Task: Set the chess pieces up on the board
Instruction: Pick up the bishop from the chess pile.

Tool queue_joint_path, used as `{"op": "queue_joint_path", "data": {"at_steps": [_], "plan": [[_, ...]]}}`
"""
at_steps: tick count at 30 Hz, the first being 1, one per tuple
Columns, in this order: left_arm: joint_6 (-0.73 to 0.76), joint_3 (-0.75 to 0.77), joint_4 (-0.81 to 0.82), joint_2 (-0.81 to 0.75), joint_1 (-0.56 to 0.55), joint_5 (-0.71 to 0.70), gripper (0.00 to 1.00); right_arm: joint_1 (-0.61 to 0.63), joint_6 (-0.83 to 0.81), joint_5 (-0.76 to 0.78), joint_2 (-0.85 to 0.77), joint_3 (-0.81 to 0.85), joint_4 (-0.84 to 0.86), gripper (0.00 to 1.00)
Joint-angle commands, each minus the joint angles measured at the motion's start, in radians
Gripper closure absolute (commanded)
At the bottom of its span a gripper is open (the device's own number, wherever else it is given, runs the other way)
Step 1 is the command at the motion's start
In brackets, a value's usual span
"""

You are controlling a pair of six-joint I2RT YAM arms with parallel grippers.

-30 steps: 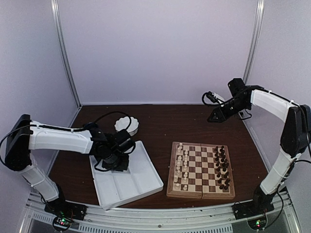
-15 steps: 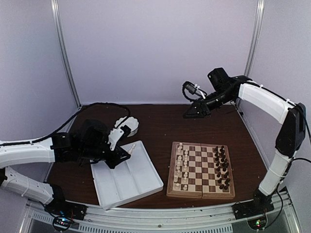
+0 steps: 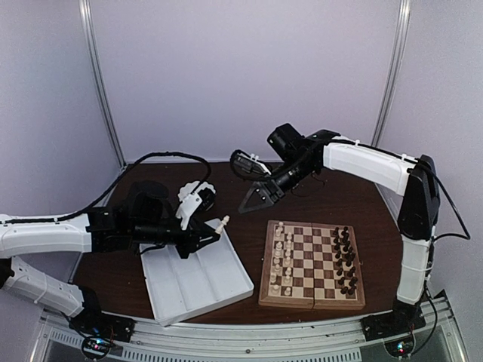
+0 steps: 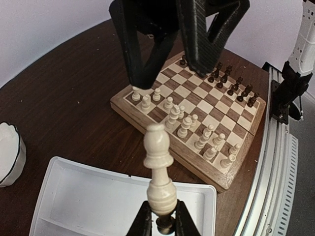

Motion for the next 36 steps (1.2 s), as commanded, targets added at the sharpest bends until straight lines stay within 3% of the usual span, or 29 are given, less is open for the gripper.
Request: {"op": "queue_joint_path", "data": {"at_steps": [1,20,29,36], "plan": [[0.024,0.026,0.073,0.008,-0.006,0.032,0.93,0.028,0.045,-0.062,-0.012,0.03,0.03,0.49],[0.024,0.057,0.074,0.029,-0.01,0.062,0.93,0.081,0.063,0.07,0.038,0.062,0.02,0.57],[0.027,0.061,0.064,0.034,-0.011,0.051,0.93,0.085,0.06,0.051,0.042,0.056,0.023,0.75],[0.025,0.059,0.067,0.037,-0.011,0.028,0.93,0.096,0.052,0.049,0.036,0.042,0.015,0.7]]}}
